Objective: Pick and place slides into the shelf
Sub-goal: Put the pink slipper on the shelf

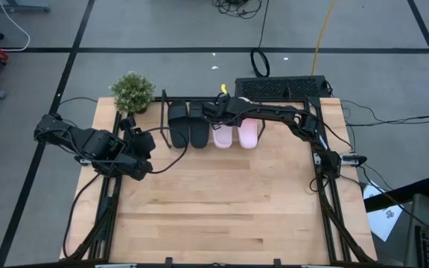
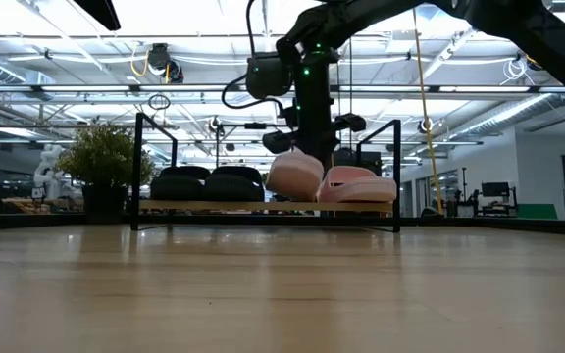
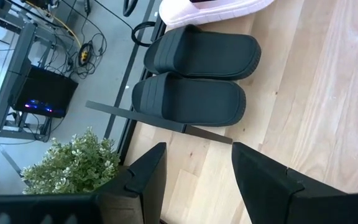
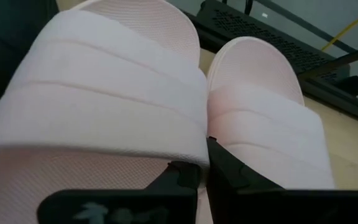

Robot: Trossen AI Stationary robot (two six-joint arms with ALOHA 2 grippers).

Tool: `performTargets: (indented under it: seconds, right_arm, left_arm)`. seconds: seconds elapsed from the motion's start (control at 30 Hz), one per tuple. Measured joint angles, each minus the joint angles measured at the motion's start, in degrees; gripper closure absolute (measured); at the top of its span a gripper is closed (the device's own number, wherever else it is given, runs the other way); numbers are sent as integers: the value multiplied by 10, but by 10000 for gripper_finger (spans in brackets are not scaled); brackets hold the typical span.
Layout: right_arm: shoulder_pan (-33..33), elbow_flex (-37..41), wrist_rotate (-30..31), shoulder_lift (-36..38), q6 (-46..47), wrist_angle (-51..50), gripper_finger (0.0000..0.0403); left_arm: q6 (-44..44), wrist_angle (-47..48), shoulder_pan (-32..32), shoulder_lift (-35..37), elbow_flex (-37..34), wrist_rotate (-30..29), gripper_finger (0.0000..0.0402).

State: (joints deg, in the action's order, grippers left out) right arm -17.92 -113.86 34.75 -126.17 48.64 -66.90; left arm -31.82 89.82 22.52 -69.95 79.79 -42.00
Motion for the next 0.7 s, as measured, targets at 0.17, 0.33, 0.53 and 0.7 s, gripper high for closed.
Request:
performTargets:
  seconds: [0.17,0.33,0.53,0.7]
  right_arm:
    - [-4,0,11,-1,-3,-2,402]
    - [-4,0,11,-1,-3,-1,401]
    - [-4,0,10,-1,-29,30,399]
    - [-8,0,-18,-1,-65,62,383]
  left_arm:
    - [0,0,0,0,0,0,220]
    - [1,0,0,0,0,0,220]
    - [1,0,0,0,0,0,220]
    - [1,0,0,0,0,0,220]
